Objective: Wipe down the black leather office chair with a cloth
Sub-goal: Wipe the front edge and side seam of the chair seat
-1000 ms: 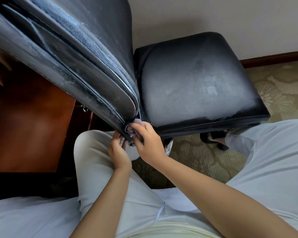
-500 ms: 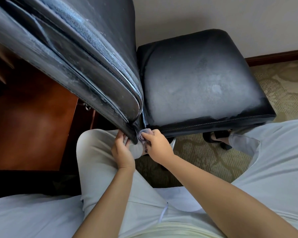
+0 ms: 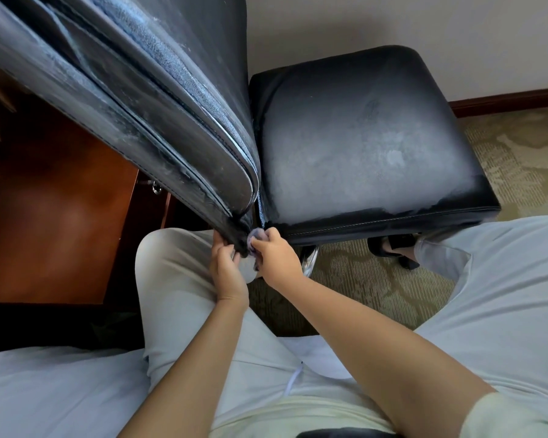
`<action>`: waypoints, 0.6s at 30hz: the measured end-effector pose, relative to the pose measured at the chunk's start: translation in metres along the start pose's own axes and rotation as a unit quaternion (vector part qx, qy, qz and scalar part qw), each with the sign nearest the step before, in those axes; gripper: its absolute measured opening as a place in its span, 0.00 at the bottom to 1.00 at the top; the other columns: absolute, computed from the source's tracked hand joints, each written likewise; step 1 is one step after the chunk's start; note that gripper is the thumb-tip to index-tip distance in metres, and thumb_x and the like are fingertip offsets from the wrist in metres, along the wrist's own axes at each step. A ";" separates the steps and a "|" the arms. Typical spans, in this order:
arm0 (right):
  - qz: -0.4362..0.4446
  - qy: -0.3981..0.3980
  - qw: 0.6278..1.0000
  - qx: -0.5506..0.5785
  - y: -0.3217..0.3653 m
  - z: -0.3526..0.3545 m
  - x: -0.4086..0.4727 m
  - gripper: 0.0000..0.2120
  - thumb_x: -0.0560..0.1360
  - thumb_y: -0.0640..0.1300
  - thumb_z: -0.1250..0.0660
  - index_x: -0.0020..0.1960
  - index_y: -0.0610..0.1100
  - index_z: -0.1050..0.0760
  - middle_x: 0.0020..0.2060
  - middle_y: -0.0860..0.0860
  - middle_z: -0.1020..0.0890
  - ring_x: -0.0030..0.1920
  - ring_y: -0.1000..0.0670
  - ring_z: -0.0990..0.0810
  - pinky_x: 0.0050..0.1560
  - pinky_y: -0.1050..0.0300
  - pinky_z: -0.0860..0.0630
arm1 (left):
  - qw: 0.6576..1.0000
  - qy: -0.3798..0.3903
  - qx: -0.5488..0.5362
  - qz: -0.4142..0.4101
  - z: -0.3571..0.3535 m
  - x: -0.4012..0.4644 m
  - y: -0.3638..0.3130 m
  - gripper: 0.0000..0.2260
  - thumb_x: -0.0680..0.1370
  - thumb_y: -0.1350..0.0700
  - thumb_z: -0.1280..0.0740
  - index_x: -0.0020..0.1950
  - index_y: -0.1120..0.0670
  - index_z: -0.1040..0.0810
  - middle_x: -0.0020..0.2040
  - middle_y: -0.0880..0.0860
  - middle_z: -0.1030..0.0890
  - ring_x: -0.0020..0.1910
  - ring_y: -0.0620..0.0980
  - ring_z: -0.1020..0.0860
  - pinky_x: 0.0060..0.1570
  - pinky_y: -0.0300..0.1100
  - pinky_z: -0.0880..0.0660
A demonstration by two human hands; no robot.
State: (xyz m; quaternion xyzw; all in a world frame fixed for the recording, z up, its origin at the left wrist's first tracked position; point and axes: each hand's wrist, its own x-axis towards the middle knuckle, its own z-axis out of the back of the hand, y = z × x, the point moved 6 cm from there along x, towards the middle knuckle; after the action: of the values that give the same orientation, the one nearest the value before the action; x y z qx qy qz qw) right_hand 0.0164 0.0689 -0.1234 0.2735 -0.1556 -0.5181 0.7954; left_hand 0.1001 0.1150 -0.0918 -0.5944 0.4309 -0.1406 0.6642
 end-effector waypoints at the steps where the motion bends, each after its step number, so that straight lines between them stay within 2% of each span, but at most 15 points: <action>1: -0.003 0.038 0.998 -0.056 -0.003 -0.005 0.002 0.16 0.75 0.38 0.35 0.62 0.43 0.27 0.55 0.45 0.31 0.50 0.44 0.28 0.39 0.54 0.31 | 1.000 0.004 -0.001 0.000 0.001 0.000 0.001 0.21 0.80 0.63 0.49 0.73 0.53 0.33 0.67 0.55 0.27 0.63 0.48 0.26 0.62 0.40 0.31; 4: 0.022 0.063 0.991 -0.112 -0.006 -0.008 -0.004 0.17 0.75 0.38 0.36 0.64 0.43 0.30 0.58 0.44 0.33 0.52 0.43 0.30 0.39 0.54 0.31 | 1.000 0.015 -0.001 0.002 0.003 0.003 0.000 0.20 0.81 0.63 0.48 0.71 0.52 0.32 0.66 0.54 0.26 0.63 0.48 0.26 0.65 0.44 0.31; 7: 0.025 0.074 0.989 -0.122 -0.022 -0.011 -0.022 0.17 0.75 0.37 0.38 0.64 0.42 0.30 0.59 0.43 0.32 0.53 0.42 0.30 0.40 0.52 0.30 | 1.000 0.013 0.011 -0.011 0.001 0.002 -0.002 0.18 0.80 0.65 0.46 0.66 0.50 0.28 0.60 0.51 0.23 0.60 0.47 0.25 0.62 0.43 0.30; 9: -0.057 0.065 0.991 -0.102 -0.040 -0.015 -0.029 0.15 0.76 0.38 0.39 0.63 0.43 0.29 0.57 0.44 0.30 0.53 0.44 0.27 0.43 0.54 0.29 | 0.999 0.008 0.018 -0.029 -0.001 0.002 -0.003 0.18 0.80 0.66 0.44 0.65 0.50 0.28 0.58 0.52 0.22 0.57 0.46 0.24 0.59 0.42 0.29; 10: -0.133 0.062 0.987 -0.057 -0.048 -0.017 -0.032 0.14 0.77 0.39 0.39 0.63 0.44 0.28 0.57 0.45 0.28 0.53 0.44 0.26 0.45 0.55 0.29 | 0.999 0.003 0.019 -0.033 0.000 0.003 -0.003 0.18 0.79 0.66 0.44 0.65 0.50 0.27 0.58 0.52 0.22 0.56 0.47 0.24 0.58 0.42 0.29; 11: -0.229 0.057 0.971 0.032 -0.054 -0.020 -0.035 0.14 0.77 0.40 0.39 0.62 0.44 0.27 0.56 0.45 0.27 0.53 0.45 0.25 0.48 0.55 0.27 | 0.999 0.000 0.021 -0.035 0.000 0.005 -0.002 0.18 0.79 0.65 0.44 0.64 0.50 0.27 0.58 0.53 0.22 0.56 0.47 0.24 0.57 0.42 0.29; 12: -0.323 0.056 0.932 0.154 -0.059 -0.027 -0.038 0.14 0.77 0.39 0.39 0.62 0.43 0.26 0.56 0.45 0.24 0.54 0.45 0.24 0.52 0.54 0.27 | 0.999 -0.003 0.024 -0.034 0.000 0.006 -0.002 0.17 0.79 0.65 0.43 0.64 0.50 0.27 0.59 0.54 0.22 0.57 0.48 0.24 0.57 0.42 0.28; 14: -0.437 0.057 0.819 0.367 -0.060 -0.041 -0.039 0.13 0.77 0.37 0.38 0.61 0.40 0.25 0.55 0.43 0.22 0.56 0.44 0.24 0.57 0.53 0.27 | 0.999 -0.013 0.026 -0.026 0.001 0.006 0.000 0.17 0.79 0.65 0.43 0.66 0.52 0.27 0.62 0.56 0.23 0.59 0.51 0.25 0.58 0.44 0.28; 15: -0.452 0.059 0.787 0.416 -0.056 -0.044 -0.035 0.13 0.77 0.37 0.38 0.60 0.39 0.24 0.55 0.42 0.21 0.56 0.44 0.24 0.57 0.53 0.27 | 0.999 -0.017 0.026 -0.020 0.001 0.005 -0.001 0.18 0.80 0.65 0.43 0.68 0.54 0.28 0.63 0.57 0.24 0.60 0.52 0.25 0.60 0.45 0.28; 18: -0.464 0.045 0.742 0.482 -0.042 -0.047 -0.022 0.13 0.78 0.35 0.39 0.61 0.38 0.24 0.56 0.43 0.21 0.56 0.43 0.23 0.55 0.55 0.27 | 0.999 -0.026 0.023 -0.005 0.002 0.005 0.001 0.18 0.80 0.65 0.43 0.70 0.59 0.30 0.63 0.58 0.25 0.61 0.53 0.26 0.64 0.47 0.29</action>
State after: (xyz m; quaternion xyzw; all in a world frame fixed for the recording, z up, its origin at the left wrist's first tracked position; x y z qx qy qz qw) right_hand 0.0015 0.0883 -0.1856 0.6818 -0.2023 -0.6661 0.2247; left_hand 0.1040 0.1126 -0.0953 -0.5849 0.4072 -0.1387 0.6876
